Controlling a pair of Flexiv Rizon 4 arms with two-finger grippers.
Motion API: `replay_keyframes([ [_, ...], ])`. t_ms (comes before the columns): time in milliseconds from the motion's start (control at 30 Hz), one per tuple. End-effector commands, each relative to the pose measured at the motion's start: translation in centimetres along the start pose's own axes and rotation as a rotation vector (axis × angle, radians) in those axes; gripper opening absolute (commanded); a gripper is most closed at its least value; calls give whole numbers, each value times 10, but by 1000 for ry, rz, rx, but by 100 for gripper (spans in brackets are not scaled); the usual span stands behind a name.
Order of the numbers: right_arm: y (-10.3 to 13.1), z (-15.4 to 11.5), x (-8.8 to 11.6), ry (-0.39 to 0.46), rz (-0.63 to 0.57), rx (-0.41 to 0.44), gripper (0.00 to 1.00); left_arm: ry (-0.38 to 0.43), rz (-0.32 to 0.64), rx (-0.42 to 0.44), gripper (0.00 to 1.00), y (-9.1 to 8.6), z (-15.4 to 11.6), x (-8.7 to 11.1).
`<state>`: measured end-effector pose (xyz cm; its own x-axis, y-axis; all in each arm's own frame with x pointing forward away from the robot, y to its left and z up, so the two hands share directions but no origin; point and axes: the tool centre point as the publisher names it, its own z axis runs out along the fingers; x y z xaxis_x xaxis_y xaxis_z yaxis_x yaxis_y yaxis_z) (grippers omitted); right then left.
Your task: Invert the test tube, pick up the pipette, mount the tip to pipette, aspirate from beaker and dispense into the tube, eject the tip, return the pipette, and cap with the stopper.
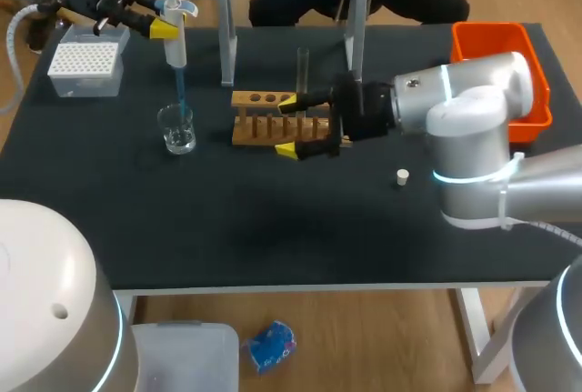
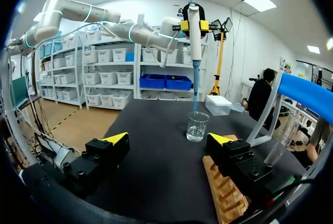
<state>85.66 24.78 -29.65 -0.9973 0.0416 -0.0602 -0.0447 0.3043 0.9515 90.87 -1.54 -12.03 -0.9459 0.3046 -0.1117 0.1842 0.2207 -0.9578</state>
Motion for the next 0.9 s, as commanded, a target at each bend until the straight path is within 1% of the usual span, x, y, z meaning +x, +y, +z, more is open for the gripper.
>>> replay_keyframes([
  [33,-6,27,-5,1,-15,21,100,3,2,1,0,0,-1,-1],
  [267,-12,52,-13,-1,-12,42,100,3,2,1,0,0,-1,-1],
  [433,-19,62,-21,-38,-9,68,100,3,2,1,0,0,-1,-1],
  [633,-16,69,-20,-46,-1,62,100,3,2,1,0,0,-1,-1],
  [900,-17,71,-19,-48,-2,62,100,3,2,1,0,0,-1,-1],
])
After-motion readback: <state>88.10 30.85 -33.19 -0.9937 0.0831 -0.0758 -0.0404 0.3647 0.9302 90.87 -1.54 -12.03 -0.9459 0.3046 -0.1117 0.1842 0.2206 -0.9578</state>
